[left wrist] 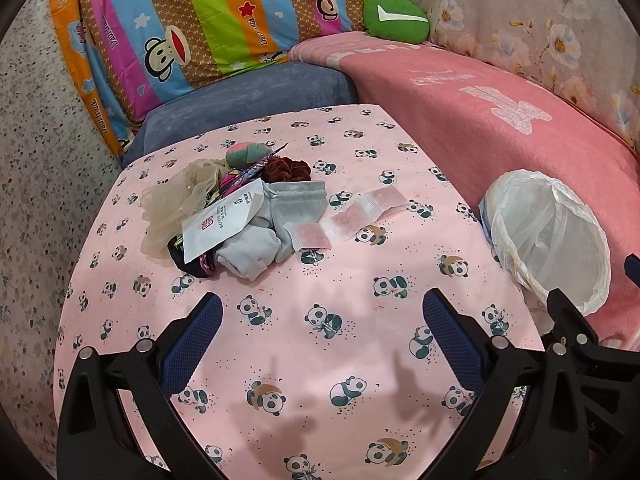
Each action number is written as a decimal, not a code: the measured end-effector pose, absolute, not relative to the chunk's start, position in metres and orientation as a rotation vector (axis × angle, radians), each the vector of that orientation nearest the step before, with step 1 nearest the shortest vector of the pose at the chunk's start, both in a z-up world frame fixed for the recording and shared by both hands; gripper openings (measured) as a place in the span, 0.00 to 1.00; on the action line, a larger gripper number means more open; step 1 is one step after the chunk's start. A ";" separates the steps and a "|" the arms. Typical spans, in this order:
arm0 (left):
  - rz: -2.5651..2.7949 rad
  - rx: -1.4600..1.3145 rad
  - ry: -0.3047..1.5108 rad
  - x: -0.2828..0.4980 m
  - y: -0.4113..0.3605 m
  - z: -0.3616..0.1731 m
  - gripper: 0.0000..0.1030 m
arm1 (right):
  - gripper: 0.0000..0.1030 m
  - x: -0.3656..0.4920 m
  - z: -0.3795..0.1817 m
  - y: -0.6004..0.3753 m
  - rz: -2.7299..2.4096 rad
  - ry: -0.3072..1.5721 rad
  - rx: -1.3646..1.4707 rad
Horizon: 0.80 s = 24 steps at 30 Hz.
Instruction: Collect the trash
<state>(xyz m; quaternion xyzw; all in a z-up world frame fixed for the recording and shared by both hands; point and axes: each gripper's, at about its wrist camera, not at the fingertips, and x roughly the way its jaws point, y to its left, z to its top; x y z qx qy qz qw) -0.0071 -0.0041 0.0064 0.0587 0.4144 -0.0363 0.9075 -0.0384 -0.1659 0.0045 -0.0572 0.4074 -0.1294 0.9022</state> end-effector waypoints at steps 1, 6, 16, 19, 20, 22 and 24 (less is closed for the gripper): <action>-0.075 0.121 0.855 -0.007 -0.004 0.006 0.93 | 0.93 -0.038 0.005 -0.166 -0.268 0.842 -0.118; -0.076 0.121 0.855 -0.007 -0.004 0.006 0.93 | 0.93 -0.038 0.005 -0.166 -0.270 0.843 -0.119; -0.076 0.119 0.854 -0.007 -0.004 0.006 0.93 | 0.93 -0.038 0.005 -0.166 -0.269 0.842 -0.121; -0.076 0.119 0.854 -0.008 -0.004 0.007 0.93 | 0.93 -0.038 0.005 -0.166 -0.270 0.842 -0.121; -0.076 0.120 0.854 -0.007 -0.004 0.006 0.93 | 0.93 -0.038 0.005 -0.166 -0.270 0.841 -0.121; -0.076 0.120 0.854 -0.007 -0.004 0.006 0.93 | 0.93 -0.038 0.005 -0.165 -0.270 0.841 -0.121; -0.077 0.119 0.855 -0.008 -0.005 0.006 0.93 | 0.93 -0.037 0.004 -0.166 -0.274 0.842 -0.121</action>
